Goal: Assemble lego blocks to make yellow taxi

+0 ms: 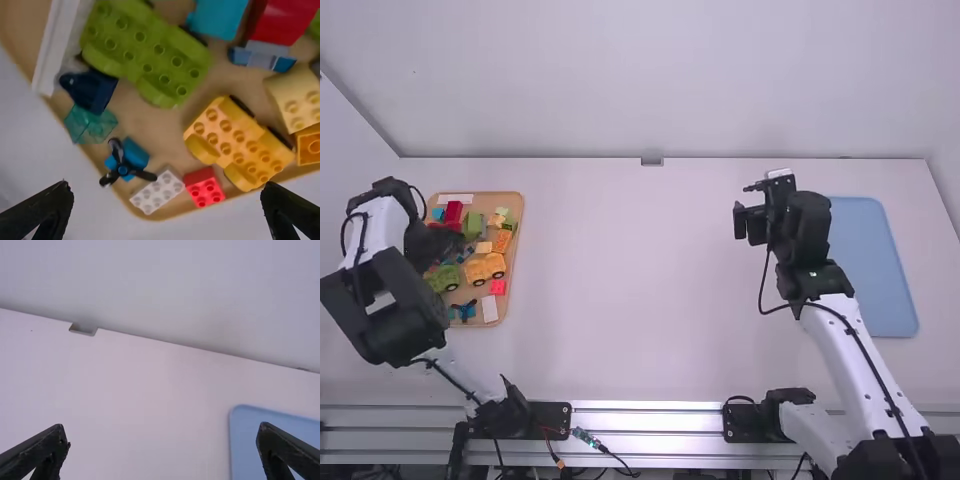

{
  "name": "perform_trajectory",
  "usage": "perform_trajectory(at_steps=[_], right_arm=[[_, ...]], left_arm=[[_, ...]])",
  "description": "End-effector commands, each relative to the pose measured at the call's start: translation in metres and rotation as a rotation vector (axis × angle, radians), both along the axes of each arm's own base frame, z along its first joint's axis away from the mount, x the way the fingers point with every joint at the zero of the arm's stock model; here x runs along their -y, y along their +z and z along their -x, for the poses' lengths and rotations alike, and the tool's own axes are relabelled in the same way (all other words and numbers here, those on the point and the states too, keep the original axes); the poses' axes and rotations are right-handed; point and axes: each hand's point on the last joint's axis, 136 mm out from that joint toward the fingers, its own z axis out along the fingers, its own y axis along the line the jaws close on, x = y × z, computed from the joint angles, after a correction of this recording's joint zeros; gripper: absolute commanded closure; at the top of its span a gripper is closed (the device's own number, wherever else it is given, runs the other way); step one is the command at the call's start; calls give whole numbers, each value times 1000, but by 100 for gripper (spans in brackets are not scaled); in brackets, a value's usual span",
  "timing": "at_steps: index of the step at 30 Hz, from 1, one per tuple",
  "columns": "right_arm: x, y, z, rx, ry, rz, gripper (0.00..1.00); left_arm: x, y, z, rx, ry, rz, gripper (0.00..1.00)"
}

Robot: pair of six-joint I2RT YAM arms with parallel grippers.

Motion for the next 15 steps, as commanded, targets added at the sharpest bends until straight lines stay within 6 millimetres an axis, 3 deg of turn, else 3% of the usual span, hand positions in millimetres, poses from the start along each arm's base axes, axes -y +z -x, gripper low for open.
perform_trajectory(at_steps=[1, 5, 11, 15], right_arm=[[-1, 11, -3, 30, 10, 17, 1], [-1, 13, -4, 37, 10, 17, 1], [-1, 12, -4, 36, 9, 17, 1], [-1, 15, -5, 48, 8, 17, 1]], left_arm=[[-11, 15, -17, 44, -97, -45, 1], [-8, 15, -26, 77, -175, -36, 1], [14, 14, -26, 96, -285, 65, 1], [10, 14, -27, 95, -332, 44, 1]])
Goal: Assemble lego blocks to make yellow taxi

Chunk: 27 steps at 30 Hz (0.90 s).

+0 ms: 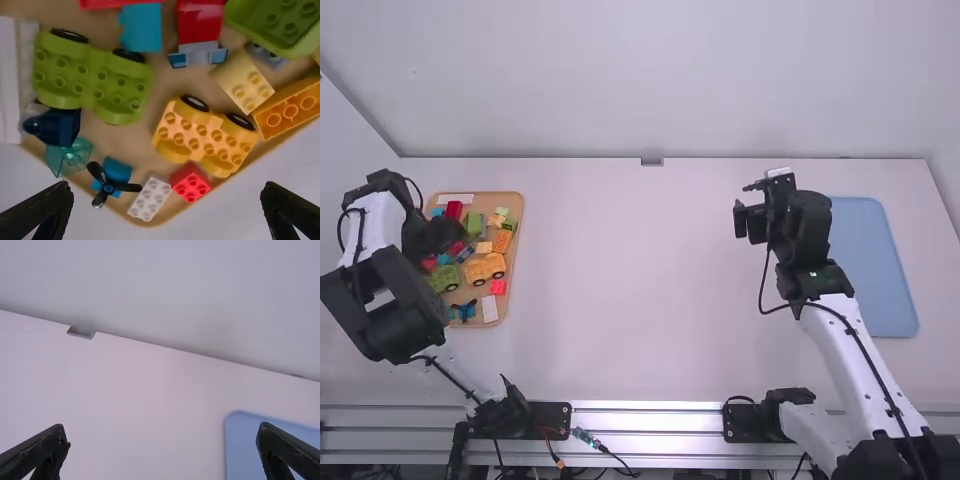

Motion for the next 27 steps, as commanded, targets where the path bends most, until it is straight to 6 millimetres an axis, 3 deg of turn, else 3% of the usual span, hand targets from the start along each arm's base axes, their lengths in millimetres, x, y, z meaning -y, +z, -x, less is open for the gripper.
perform_trajectory(at_steps=[1, 9, 27], right_arm=[[-1, 11, -3, 25, 0, 0, 1], [-1, 11, -3, 26, 2, -2, 1], [0, 8, -2, 18, 18, 41, 1]], left_arm=[[0, 5, -5, 15, -86, -23, 1], [-6, 5, -4, 1, -229, -66, 1], [-19, 9, -23, 47, -549, -175, 1]])
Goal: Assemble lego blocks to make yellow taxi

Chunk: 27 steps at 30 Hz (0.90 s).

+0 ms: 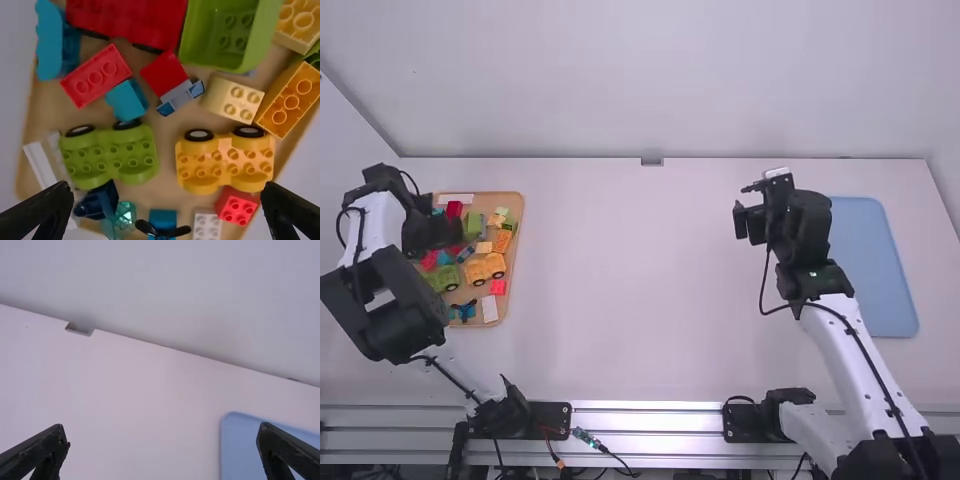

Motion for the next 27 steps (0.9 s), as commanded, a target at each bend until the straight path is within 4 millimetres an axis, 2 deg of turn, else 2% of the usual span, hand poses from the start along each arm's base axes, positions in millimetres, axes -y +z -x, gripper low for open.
perform_trajectory(at_steps=[1, 15, 27], right_arm=[[-1, 9, -3, 21, 4, 4, 1], [-1, 6, -1, 3, 8, 4, 1], [-1, 3, 1, -9, 9, 5, 1]], left_arm=[[3, 4, 1, -18, -92, -16, 1], [5, 4, 3, -42, -246, -39, 1], [-3, 7, -8, -17, -377, -103, 1]])
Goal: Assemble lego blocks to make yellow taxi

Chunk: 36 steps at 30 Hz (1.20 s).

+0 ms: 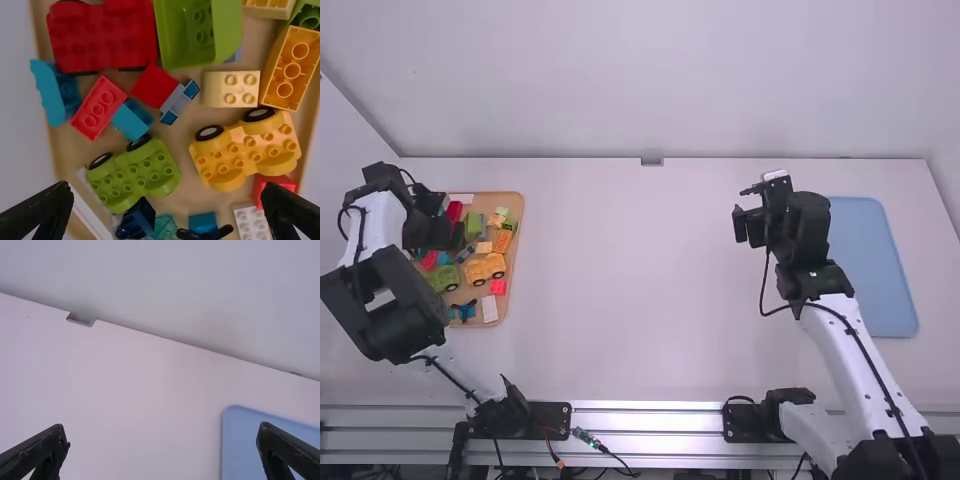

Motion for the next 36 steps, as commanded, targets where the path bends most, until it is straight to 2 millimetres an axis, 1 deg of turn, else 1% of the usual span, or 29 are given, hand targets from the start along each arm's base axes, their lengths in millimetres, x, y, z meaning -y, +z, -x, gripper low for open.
perform_trajectory(at_steps=[1, 3, 8, 14, 18, 29, 36], right_arm=[[-1, 11, -3, 25, 2, -3, 1], [-2, 12, -4, 30, -3, -15, 1], [-6, 14, -4, 34, 11, -40, 1], [-11, 15, -4, 39, 38, -54, 1], [-11, 15, -4, 39, 37, -54, 1], [-10, 12, -2, 22, 35, -52, 1], [-10, 10, -2, 16, 37, -51, 1]], left_arm=[[1, 5, -2, -2, -71, -24, 1], [3, 5, -3, -10, -113, -29, 1], [8, 3, 5, -52, -186, -20, 1], [7, 2, 7, -67, -276, -36, 1], [9, 2, 6, -72, -332, -47, 1], [3, 5, -3, -57, -468, -110, 1], [2, 4, -4, -58, -515, -119, 1]])
